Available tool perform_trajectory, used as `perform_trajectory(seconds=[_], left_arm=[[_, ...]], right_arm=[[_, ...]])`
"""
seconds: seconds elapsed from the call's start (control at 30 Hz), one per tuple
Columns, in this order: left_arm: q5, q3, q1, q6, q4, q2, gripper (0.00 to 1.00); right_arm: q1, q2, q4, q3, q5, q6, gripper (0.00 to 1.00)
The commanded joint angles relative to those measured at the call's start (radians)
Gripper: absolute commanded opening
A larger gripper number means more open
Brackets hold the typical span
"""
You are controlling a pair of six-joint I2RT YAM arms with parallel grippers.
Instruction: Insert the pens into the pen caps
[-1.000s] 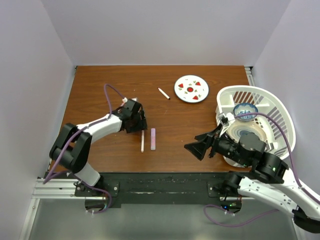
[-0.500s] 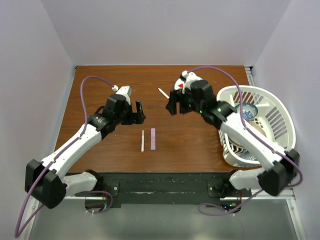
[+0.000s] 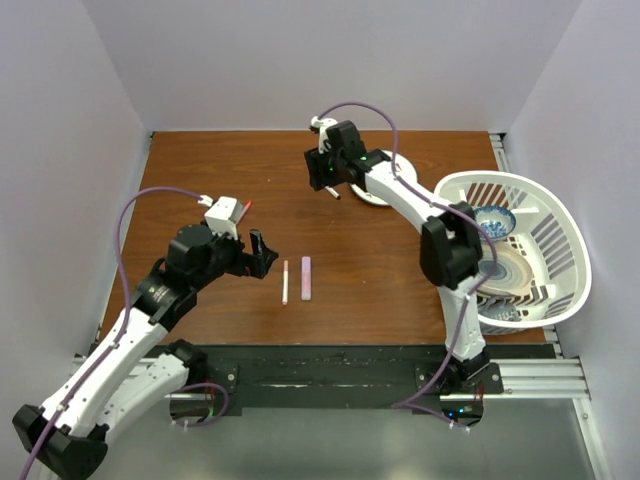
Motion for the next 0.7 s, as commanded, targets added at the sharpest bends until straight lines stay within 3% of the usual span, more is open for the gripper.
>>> perform_trajectory(seconds=[0.0, 0.23, 0.67], left_arm=[[0.031, -0.01, 0.004, 0.046, 0.088, -0.048, 1.0], [-0.047, 0.013, 0.004, 0.055, 0.051, -0.061, 1.0], [-0.046, -0.005, 0.004, 0.063, 0.072, -0.116, 1.0]], right_arm=[[-0.008, 0.17, -0.125, 0.248, 0.078, -0.099, 0.59], [-0.029, 0.337, -0.128, 0.379, 0.107, -0.144, 0.54], [-0.04, 0.273, -0.044, 0.289, 0.04, -0.205, 0.54]])
